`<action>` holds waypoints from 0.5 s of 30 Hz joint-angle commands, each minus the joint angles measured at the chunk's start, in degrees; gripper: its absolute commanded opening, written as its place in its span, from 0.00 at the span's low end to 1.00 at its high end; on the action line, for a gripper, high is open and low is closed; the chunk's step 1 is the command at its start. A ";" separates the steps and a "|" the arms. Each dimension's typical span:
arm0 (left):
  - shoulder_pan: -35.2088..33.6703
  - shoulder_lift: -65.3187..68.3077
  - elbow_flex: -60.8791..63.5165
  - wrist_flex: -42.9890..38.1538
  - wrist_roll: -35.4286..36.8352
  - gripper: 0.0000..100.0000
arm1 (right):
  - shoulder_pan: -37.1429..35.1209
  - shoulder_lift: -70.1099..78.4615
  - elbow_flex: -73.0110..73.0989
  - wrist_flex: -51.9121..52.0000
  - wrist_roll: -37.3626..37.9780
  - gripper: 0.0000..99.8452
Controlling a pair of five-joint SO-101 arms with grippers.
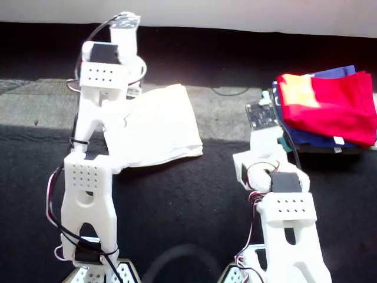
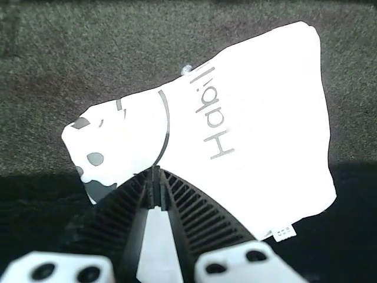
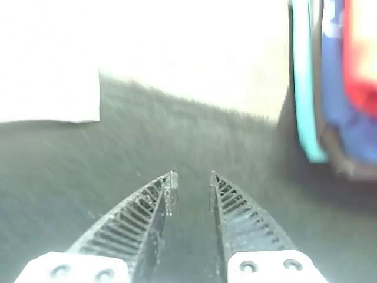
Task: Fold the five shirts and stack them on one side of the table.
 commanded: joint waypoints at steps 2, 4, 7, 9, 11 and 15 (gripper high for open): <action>-4.53 -0.66 2.33 -1.67 -3.43 0.01 | -8.04 0.22 -7.60 0.40 -0.62 0.10; -6.37 1.89 2.68 -3.87 -3.60 0.01 | -11.38 2.33 -9.80 0.31 -0.70 0.10; -8.31 5.05 2.68 -7.56 -3.52 0.01 | -14.90 10.42 -16.04 0.40 -4.57 0.10; -8.57 6.55 2.68 -9.41 -3.43 0.01 | -17.54 17.27 -20.97 0.40 -6.86 0.10; -8.48 7.87 2.68 -10.37 -3.43 0.01 | -20.00 24.48 -25.89 0.40 -8.09 0.10; -8.75 10.24 2.68 -11.96 -3.43 0.01 | -23.87 38.20 -34.24 0.04 -8.70 0.10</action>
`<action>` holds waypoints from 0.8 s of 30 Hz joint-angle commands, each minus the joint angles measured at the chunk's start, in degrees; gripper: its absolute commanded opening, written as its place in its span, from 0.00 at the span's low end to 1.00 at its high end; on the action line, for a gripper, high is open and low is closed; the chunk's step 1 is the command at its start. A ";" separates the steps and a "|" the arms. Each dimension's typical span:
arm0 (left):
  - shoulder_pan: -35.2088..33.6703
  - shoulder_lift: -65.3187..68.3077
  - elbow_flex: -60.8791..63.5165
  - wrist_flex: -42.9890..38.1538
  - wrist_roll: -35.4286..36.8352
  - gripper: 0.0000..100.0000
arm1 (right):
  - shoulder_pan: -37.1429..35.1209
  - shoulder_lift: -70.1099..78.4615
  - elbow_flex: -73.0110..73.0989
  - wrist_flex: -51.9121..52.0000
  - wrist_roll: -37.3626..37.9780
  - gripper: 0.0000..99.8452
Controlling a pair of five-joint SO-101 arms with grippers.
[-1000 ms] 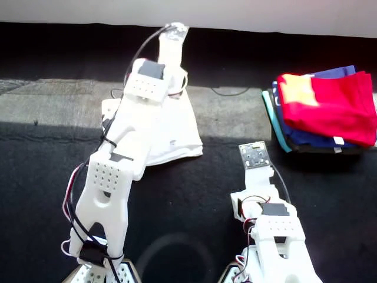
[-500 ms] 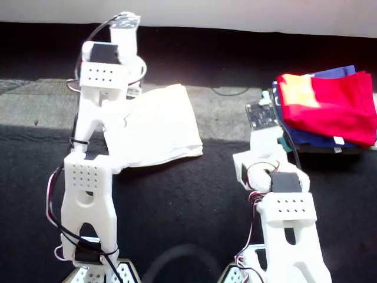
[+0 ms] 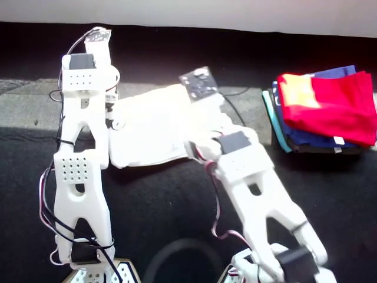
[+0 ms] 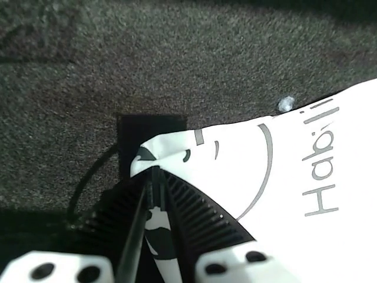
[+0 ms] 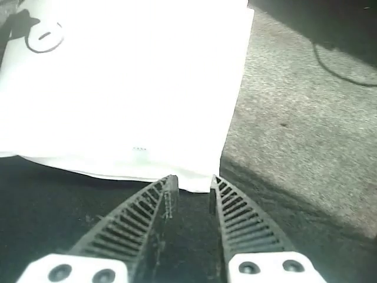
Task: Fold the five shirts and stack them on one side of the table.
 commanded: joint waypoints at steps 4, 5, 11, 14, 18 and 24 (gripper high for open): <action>-2.24 2.07 -0.22 -2.20 -0.35 0.01 | -2.77 21.58 -14.02 0.04 -0.62 0.10; -2.86 2.51 -0.22 -2.46 -0.35 0.01 | -2.07 24.57 -15.60 0.04 -0.62 0.10; -5.76 3.65 -0.22 -2.55 -0.35 0.01 | 1.01 34.95 -20.35 0.40 -0.62 0.10; -5.67 3.38 -0.31 -2.55 -0.35 0.01 | 0.84 34.07 -20.26 0.84 -0.53 0.10; -5.14 3.21 -1.10 -2.11 -0.26 0.01 | 0.84 28.97 -20.88 3.91 -0.53 0.10; -5.14 3.30 -16.22 8.18 -0.18 0.01 | 2.33 15.43 -20.35 4.35 -0.79 0.10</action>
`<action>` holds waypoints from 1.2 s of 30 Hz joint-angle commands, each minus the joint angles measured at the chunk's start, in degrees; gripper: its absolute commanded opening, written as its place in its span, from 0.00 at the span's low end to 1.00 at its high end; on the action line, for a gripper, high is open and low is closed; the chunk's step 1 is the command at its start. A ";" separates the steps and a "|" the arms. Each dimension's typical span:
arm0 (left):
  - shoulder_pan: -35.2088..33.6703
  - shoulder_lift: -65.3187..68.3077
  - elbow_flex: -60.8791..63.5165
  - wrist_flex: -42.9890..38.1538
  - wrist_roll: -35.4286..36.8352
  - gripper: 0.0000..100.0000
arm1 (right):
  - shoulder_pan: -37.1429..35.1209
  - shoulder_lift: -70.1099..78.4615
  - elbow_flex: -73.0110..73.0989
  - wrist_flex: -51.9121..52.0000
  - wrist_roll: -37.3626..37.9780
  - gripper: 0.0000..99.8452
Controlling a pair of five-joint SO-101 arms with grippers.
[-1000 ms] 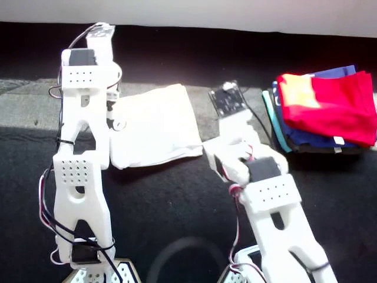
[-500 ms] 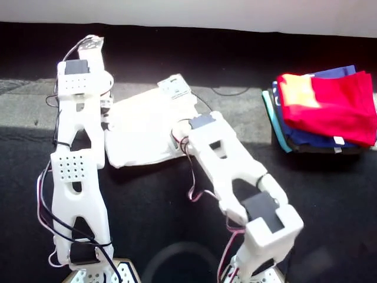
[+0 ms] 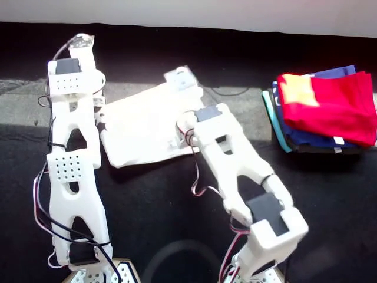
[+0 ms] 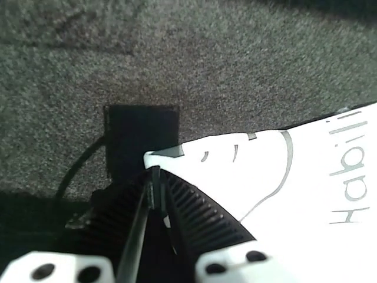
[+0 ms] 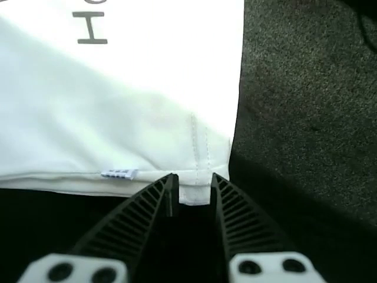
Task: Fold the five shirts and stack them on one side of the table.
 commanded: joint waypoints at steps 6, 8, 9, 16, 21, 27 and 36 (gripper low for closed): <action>-1.63 -2.07 -24.57 10.29 0.00 0.01 | 1.98 -9.01 -7.78 4.62 -9.58 0.19; -2.33 -4.18 -23.60 10.37 0.00 0.01 | 1.80 -6.73 -12.35 5.41 -12.40 0.27; -2.86 -5.67 -22.02 10.46 0.00 0.01 | 1.71 -4.97 -15.25 6.11 -13.45 0.30; -5.85 -26.15 4.53 10.37 0.09 0.01 | 1.36 12.97 -39.43 14.90 -17.49 0.32; -6.02 -43.65 29.41 10.20 -0.18 0.01 | -2.51 26.77 -57.01 23.52 -18.73 0.32; -8.31 -55.78 50.59 1.32 -0.35 0.01 | -4.70 41.45 -71.69 28.62 -18.73 0.37; -12.26 -66.86 69.49 -8.35 -0.53 0.01 | -3.74 54.11 -81.98 31.43 -18.37 0.38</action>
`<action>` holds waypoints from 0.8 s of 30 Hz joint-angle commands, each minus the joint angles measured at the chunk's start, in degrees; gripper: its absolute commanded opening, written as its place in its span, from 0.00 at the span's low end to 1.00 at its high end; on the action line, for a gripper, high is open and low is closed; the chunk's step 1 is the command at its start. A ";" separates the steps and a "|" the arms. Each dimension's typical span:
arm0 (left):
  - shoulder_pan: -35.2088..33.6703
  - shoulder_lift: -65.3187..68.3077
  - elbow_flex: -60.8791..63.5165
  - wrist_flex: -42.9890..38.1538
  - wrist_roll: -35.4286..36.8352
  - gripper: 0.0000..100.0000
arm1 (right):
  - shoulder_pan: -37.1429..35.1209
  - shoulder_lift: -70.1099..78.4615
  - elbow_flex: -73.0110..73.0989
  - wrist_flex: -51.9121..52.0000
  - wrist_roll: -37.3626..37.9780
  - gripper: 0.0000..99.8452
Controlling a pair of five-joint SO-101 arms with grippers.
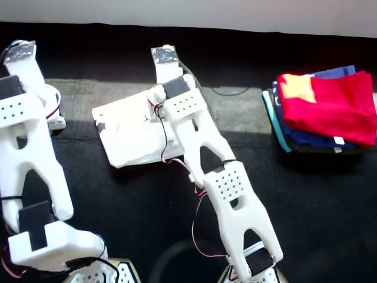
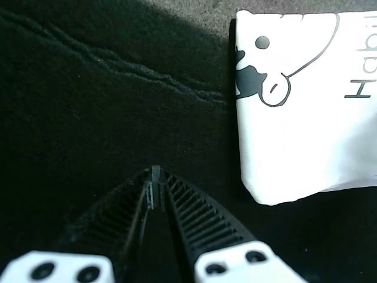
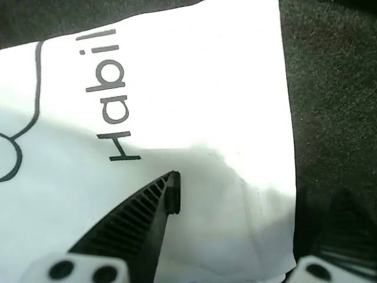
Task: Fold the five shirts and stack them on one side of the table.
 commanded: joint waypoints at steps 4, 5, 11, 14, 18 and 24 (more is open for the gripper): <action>-0.57 -7.87 6.46 -3.25 -0.62 0.01 | 0.92 5.58 -3.74 -1.89 0.00 0.38; -0.57 -8.31 6.90 -3.34 -0.62 0.01 | 1.10 6.46 -3.74 -2.15 0.00 0.38; -0.48 -9.36 7.69 -4.04 -0.62 0.01 | 1.10 8.22 -3.65 -0.48 0.09 0.09; -0.48 -8.92 7.69 -4.04 -0.62 0.01 | 1.19 8.31 -3.30 0.13 3.78 0.03; -0.48 -8.92 7.78 -4.04 -0.62 0.01 | 1.27 8.13 -3.74 1.98 6.77 0.01; -0.48 -8.92 7.78 -4.04 -0.62 0.01 | 4.62 8.13 -15.69 10.15 6.95 0.01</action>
